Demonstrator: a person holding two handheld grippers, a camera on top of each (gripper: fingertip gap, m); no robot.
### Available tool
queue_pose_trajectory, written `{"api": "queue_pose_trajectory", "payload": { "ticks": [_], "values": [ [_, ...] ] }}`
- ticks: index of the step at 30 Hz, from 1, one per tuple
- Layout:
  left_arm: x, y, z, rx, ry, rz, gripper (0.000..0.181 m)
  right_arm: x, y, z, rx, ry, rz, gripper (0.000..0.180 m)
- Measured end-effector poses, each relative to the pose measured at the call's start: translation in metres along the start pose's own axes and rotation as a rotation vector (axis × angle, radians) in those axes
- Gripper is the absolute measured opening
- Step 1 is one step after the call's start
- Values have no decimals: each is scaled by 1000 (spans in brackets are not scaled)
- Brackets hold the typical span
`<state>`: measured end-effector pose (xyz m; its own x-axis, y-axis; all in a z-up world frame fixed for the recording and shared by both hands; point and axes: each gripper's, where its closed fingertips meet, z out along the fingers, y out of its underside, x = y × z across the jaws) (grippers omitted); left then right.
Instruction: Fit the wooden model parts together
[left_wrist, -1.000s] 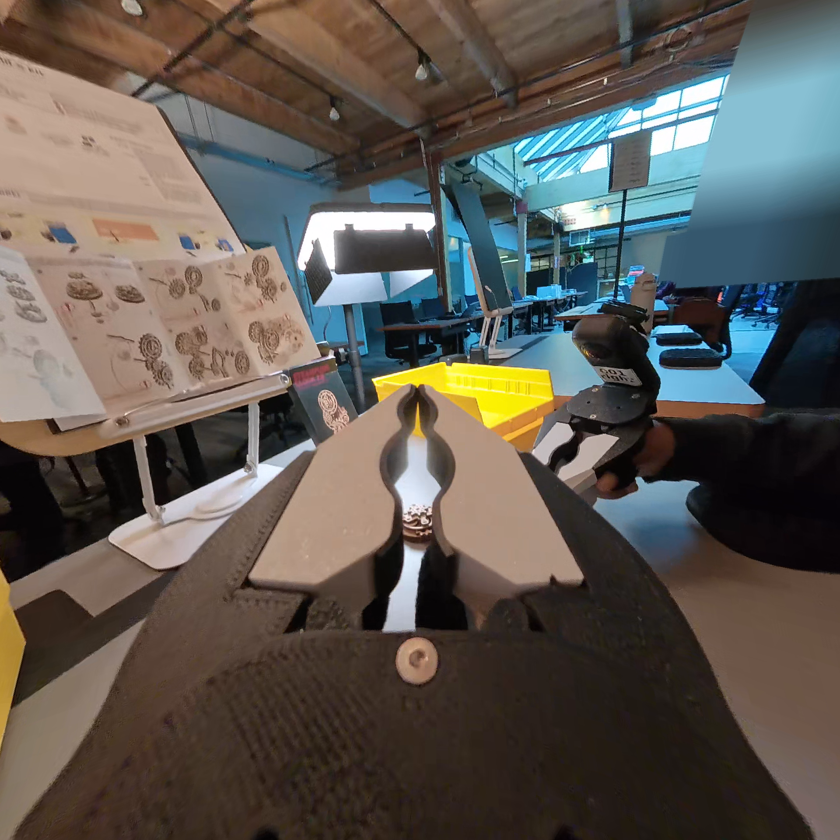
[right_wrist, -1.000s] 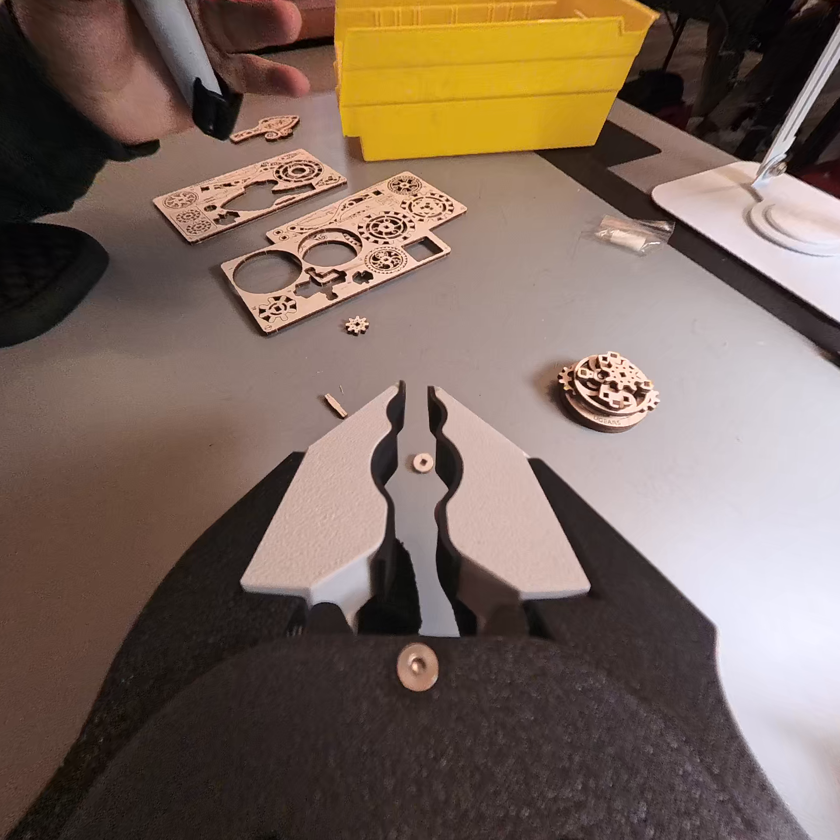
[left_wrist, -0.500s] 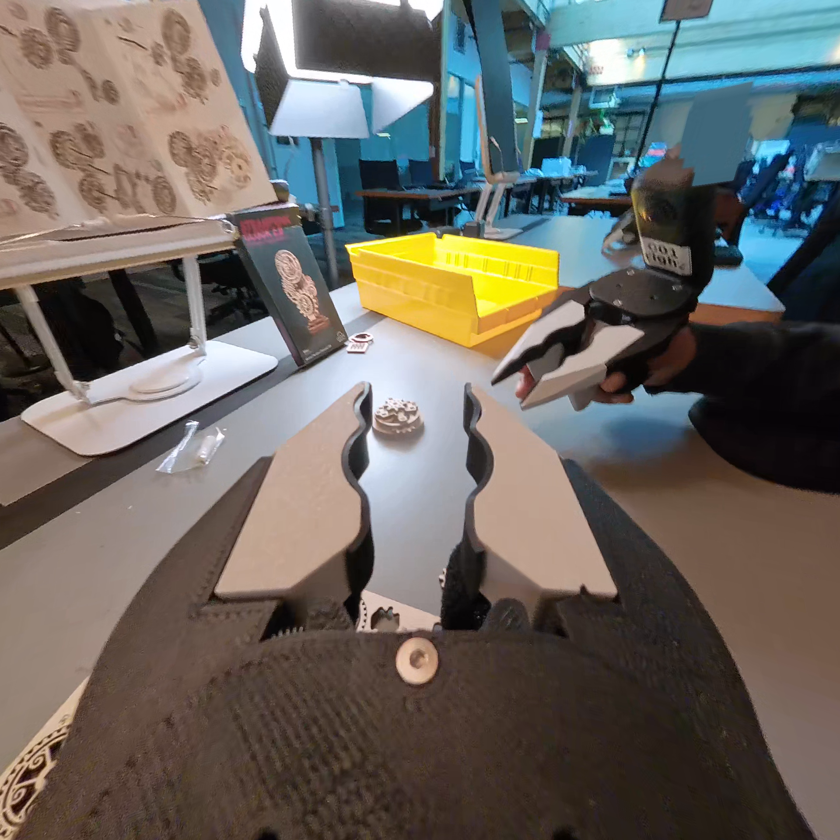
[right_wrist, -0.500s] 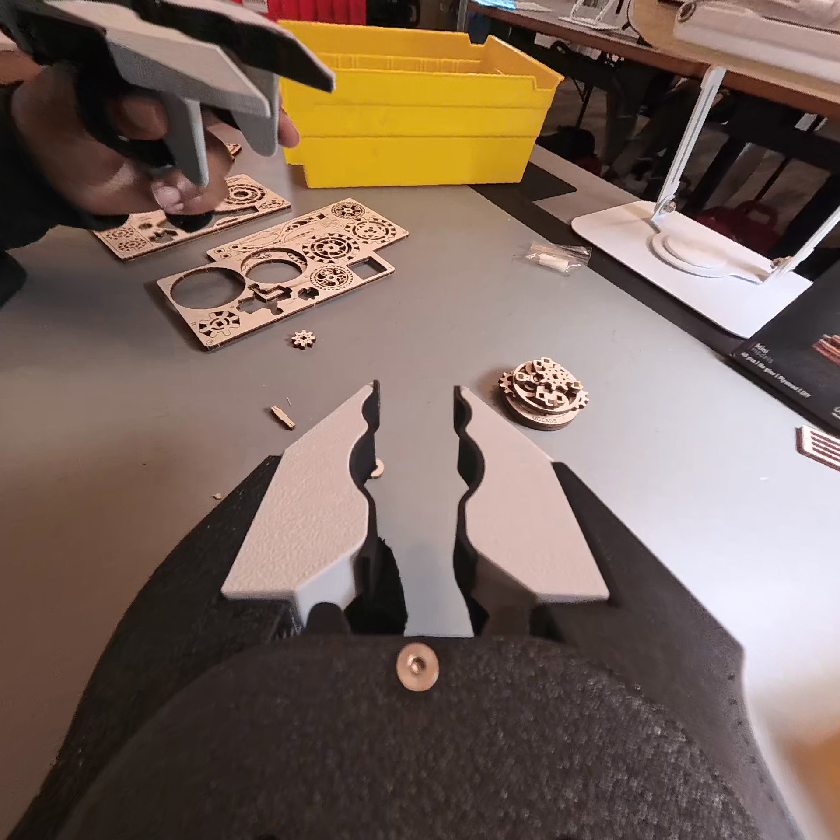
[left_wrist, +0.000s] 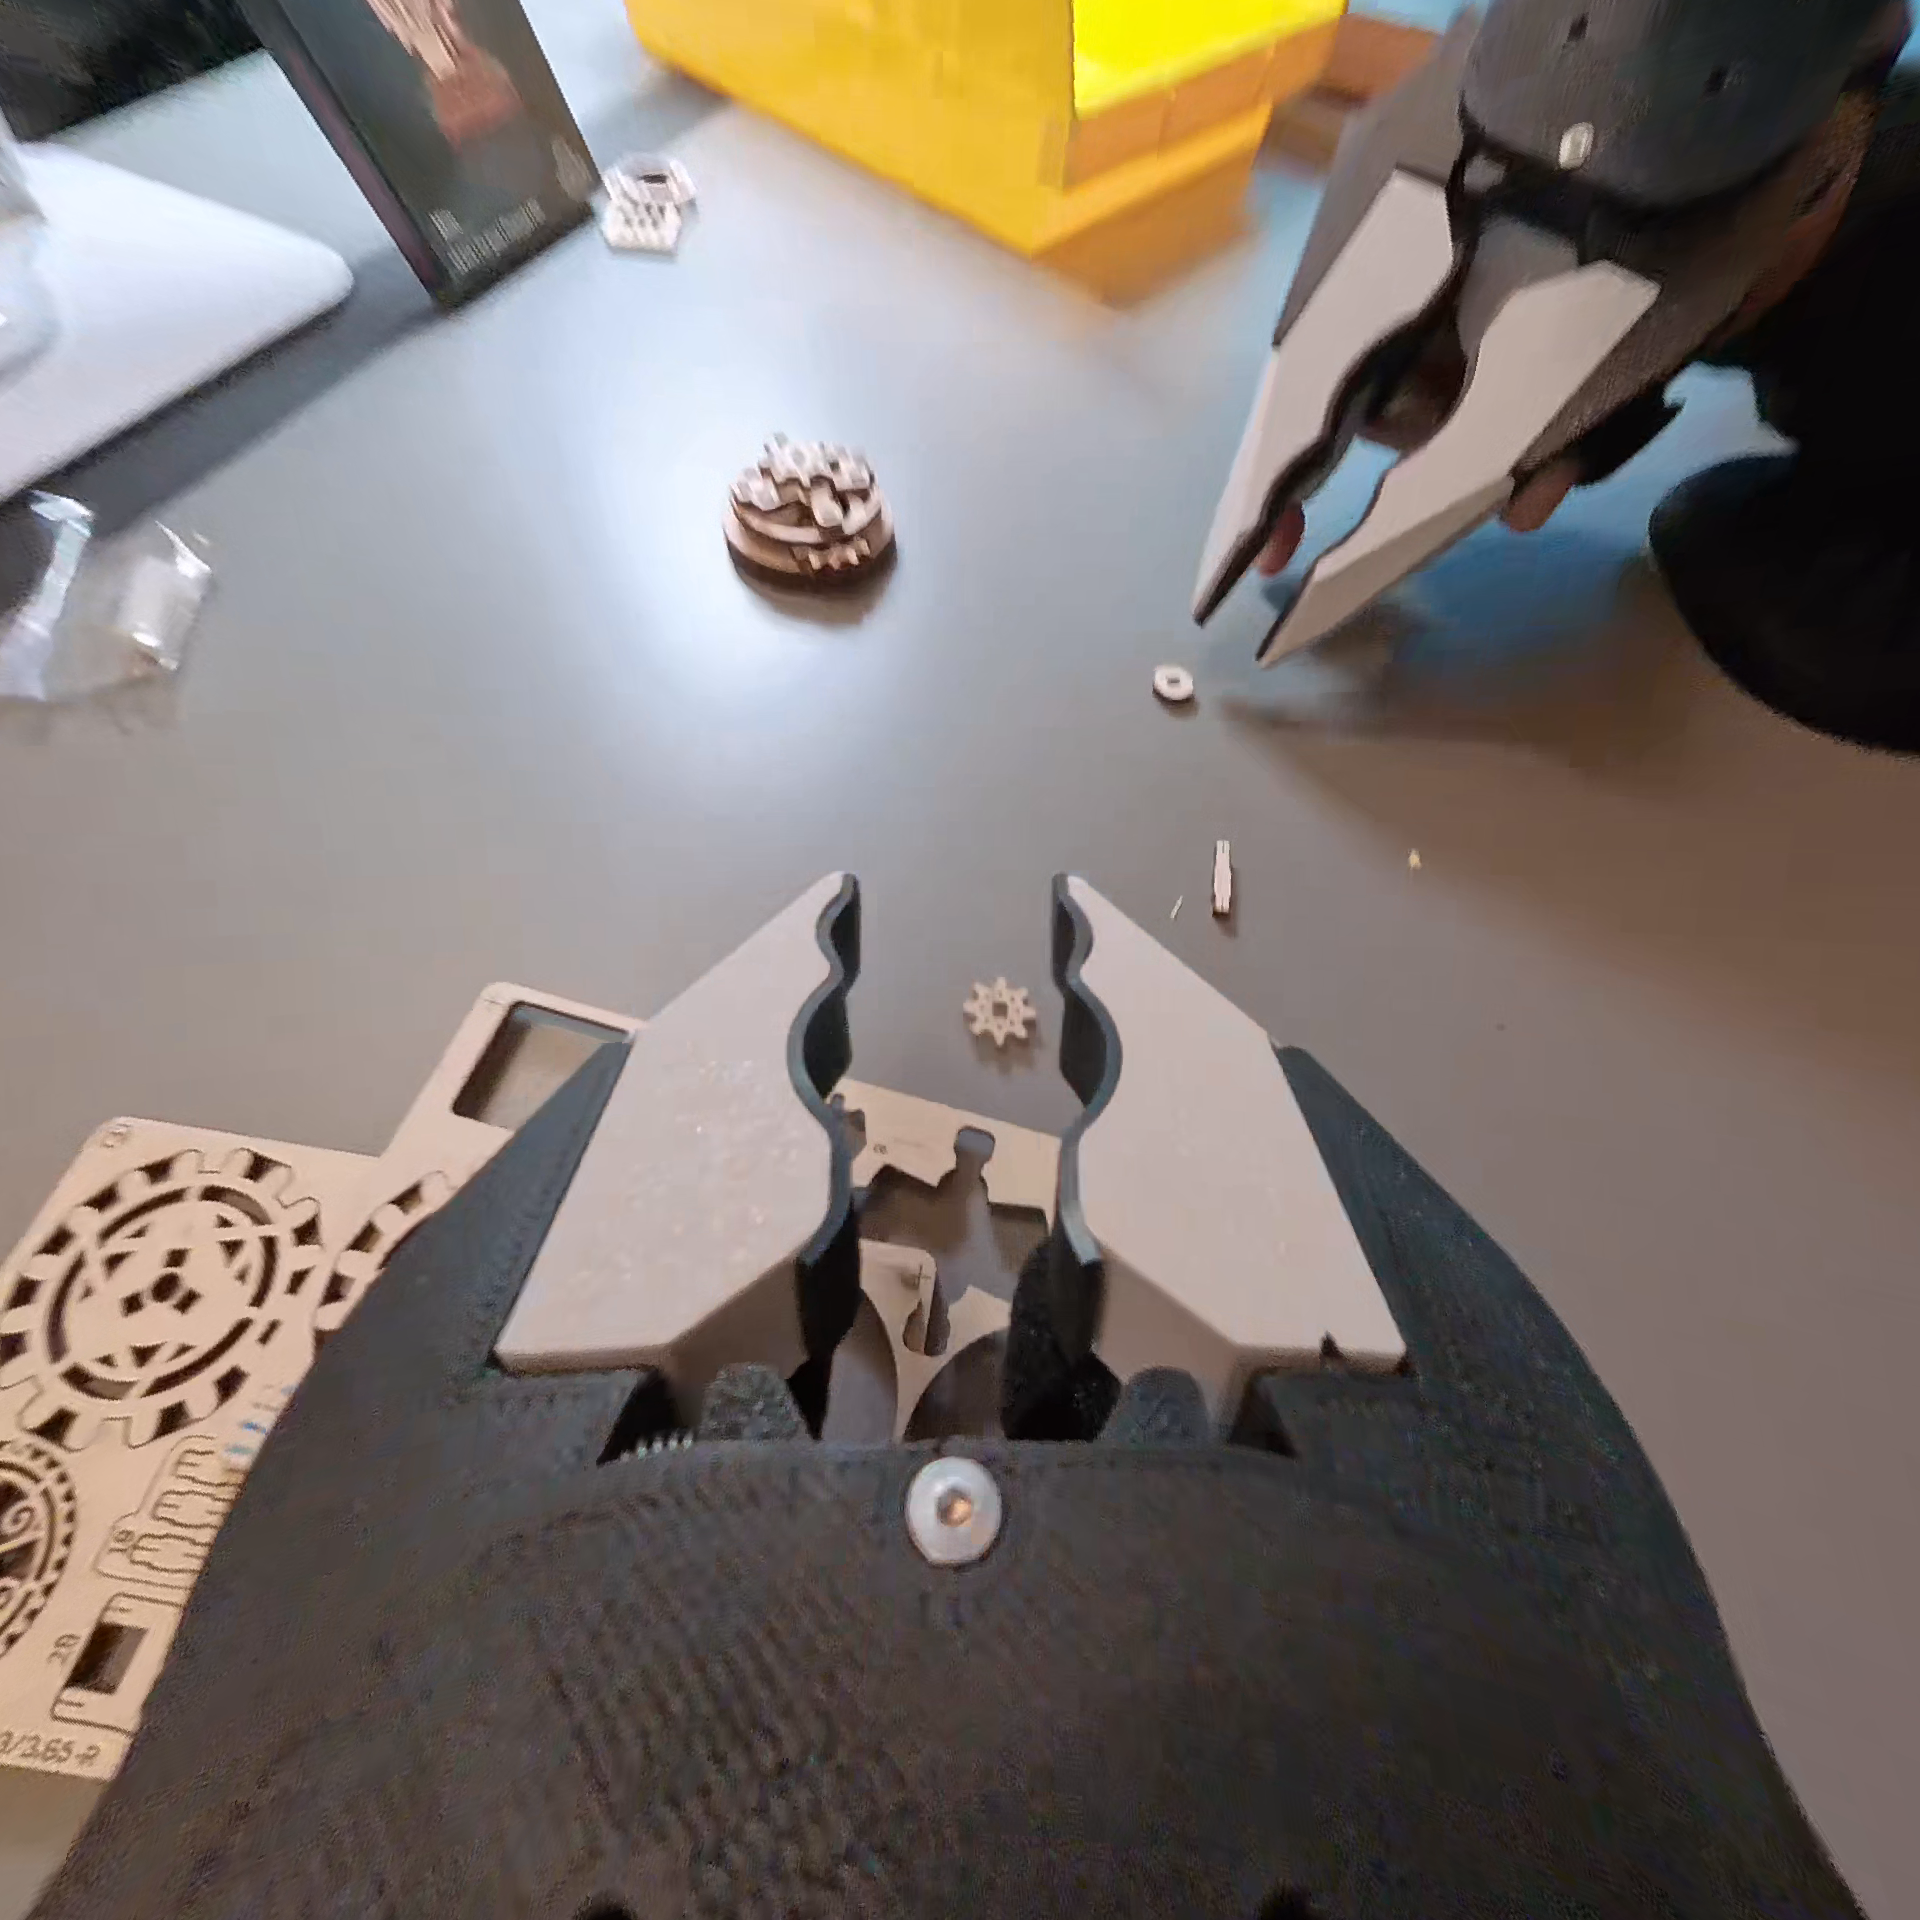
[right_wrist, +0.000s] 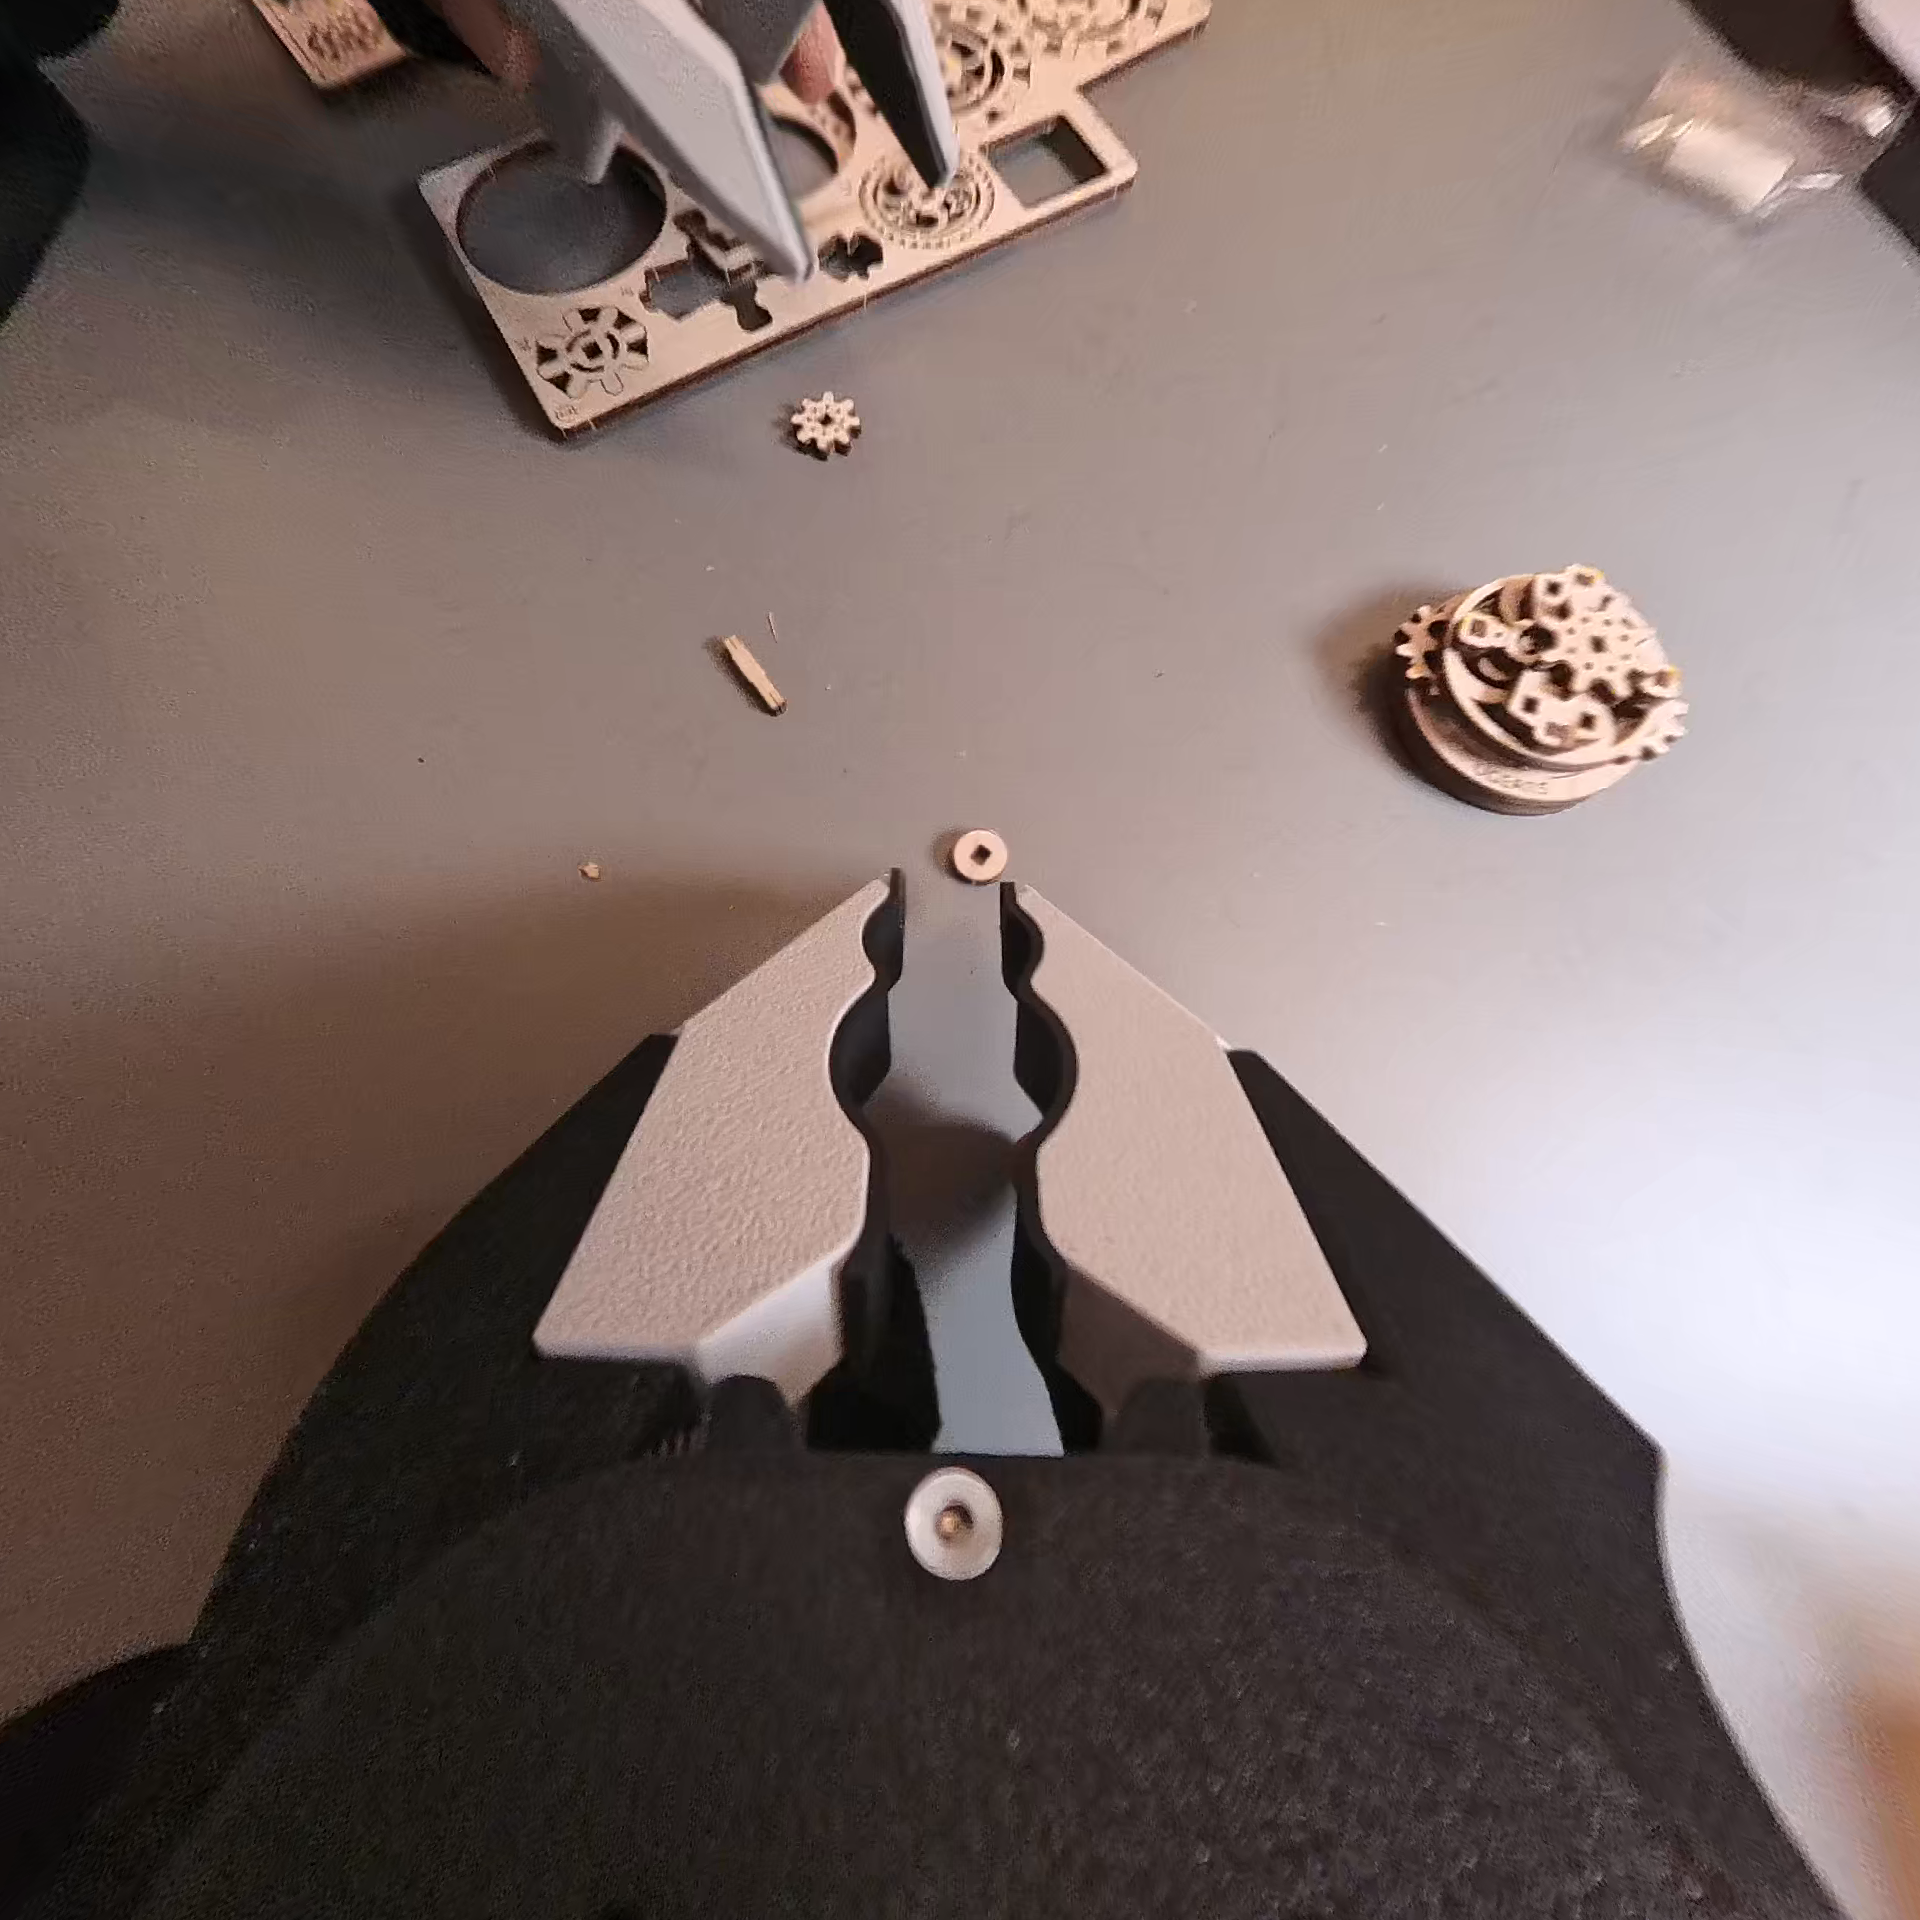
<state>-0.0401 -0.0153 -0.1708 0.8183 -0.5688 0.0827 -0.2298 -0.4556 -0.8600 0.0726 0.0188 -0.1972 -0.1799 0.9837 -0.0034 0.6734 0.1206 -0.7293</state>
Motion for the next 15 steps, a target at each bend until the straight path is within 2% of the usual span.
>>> {"api": "queue_pose_trajectory", "payload": {
  "ticks": [7,11,15],
  "values": [
    [10,25,10,-180,73,19,36,5,2,15,-163,-65,7,20],
    [14,33,11,-251,98,21,32,6,2,19,-207,-109,-8,11],
    [13,38,12,-308,91,50,27,2,0,20,-208,-133,-40,9]
  ]
}}
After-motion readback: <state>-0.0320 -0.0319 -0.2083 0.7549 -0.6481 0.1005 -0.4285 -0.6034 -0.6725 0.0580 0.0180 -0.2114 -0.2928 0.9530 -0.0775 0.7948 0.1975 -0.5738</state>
